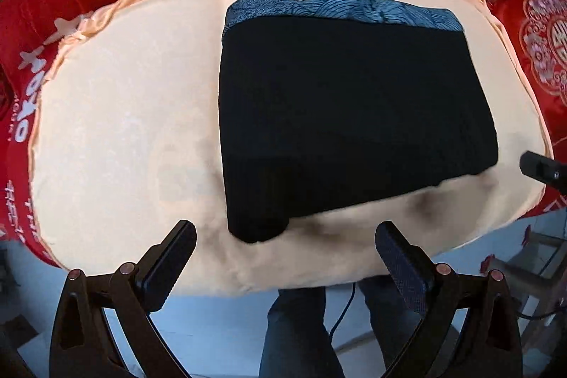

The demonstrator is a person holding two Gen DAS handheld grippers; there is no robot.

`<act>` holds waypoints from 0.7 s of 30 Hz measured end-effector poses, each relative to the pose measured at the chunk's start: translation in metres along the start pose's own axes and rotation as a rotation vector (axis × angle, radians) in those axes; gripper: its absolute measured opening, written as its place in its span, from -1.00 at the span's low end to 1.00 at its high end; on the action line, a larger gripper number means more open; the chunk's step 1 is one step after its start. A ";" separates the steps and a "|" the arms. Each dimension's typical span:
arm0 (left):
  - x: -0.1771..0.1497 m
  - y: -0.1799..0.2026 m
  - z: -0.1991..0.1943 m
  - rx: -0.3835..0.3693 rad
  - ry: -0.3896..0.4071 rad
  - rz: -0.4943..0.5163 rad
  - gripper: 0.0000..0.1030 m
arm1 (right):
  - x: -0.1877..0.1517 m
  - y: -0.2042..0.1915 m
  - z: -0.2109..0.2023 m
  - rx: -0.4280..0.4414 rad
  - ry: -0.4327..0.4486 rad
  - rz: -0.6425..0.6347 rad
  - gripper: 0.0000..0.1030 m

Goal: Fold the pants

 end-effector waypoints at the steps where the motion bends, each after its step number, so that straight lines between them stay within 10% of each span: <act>1: -0.002 0.002 -0.004 0.009 0.005 0.004 0.97 | -0.003 -0.004 -0.004 -0.017 0.014 -0.003 0.77; 3: -0.005 0.003 -0.014 0.040 0.022 0.001 0.97 | -0.007 -0.011 -0.010 -0.035 0.028 -0.008 1.00; 21: -0.009 -0.009 -0.075 0.133 0.075 -0.064 0.97 | -0.033 -0.071 -0.049 -0.083 -0.010 -0.059 0.99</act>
Point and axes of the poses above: each gripper's, at about its wrist camera, not at the fingertips, and z roughly the way its jaws point, y to its right, x to its top, the point moved 7 cm from there along z, roughly the way its jaws point
